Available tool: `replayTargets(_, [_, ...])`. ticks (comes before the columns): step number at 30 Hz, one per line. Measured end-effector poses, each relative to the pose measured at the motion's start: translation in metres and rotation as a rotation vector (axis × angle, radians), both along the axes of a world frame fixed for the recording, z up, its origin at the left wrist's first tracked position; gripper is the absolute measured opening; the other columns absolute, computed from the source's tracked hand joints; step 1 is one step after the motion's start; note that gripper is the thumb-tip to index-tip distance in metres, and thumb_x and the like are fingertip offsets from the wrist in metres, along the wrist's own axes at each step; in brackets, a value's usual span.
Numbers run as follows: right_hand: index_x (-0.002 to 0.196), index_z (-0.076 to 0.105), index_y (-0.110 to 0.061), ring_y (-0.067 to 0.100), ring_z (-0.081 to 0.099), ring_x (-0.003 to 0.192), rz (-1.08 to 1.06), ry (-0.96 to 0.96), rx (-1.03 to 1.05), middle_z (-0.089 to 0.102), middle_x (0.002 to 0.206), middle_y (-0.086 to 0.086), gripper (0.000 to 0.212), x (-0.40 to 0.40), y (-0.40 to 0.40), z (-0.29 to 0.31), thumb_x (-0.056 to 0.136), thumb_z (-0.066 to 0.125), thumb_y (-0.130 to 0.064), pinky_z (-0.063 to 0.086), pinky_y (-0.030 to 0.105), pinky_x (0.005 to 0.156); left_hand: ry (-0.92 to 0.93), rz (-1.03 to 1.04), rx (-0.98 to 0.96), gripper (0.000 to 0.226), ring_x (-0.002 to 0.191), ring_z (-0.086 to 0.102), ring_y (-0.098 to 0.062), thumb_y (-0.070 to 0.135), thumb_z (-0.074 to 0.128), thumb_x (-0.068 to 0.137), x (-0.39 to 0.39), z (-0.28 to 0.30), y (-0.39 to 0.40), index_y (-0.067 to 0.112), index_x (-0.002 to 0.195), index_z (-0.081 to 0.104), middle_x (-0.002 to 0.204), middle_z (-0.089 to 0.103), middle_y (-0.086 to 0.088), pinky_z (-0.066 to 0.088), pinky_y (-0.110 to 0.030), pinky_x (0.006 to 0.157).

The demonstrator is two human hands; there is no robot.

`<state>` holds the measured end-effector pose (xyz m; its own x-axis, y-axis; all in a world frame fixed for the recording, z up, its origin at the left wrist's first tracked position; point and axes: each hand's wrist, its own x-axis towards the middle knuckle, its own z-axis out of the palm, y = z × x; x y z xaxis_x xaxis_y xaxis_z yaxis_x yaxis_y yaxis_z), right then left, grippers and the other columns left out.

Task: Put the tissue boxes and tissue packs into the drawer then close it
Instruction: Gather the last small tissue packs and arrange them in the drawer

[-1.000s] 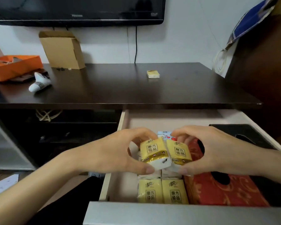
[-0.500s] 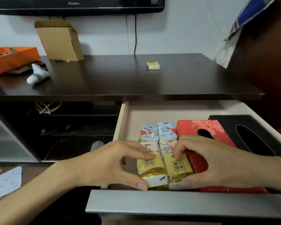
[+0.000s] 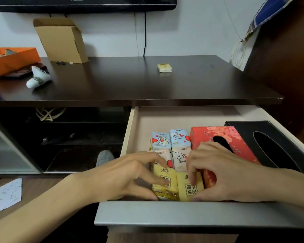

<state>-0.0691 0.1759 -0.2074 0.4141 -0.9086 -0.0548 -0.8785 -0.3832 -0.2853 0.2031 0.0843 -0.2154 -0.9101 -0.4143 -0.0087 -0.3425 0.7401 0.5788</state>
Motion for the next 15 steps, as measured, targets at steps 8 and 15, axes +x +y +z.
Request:
replayTargets(8, [0.089, 0.067, -0.035, 0.0, 0.042, 0.11, -0.001, -0.009, -0.053, 0.06, 0.097, -0.021, 0.024, 0.002, 0.001, -0.003, 0.095, 0.057, -0.056, 0.015, 0.011, 0.102, -0.075, -0.162, -0.175, 0.037, 0.122, 0.048, 0.003, 0.041, 0.064, 0.094, -0.01, -0.003, -0.006, 0.027, 0.128, 0.069, 0.136, 0.056, 0.015, 0.043, -0.024, 0.099])
replayTargets(15, [0.116, 0.071, -0.04, -0.007, 0.04, 0.113, -0.041, -0.028, -0.099, 0.056, 0.097, -0.033, 0.022, -0.001, 0.0, -0.003, 0.101, 0.056, -0.04, 0.011, 0.003, 0.1, 0.051, -0.112, -0.119, 0.039, 0.121, 0.054, 0.0, 0.039, 0.075, 0.086, -0.012, -0.015, -0.013, 0.025, 0.123, 0.073, 0.126, 0.068, 0.016, 0.047, -0.027, 0.1])
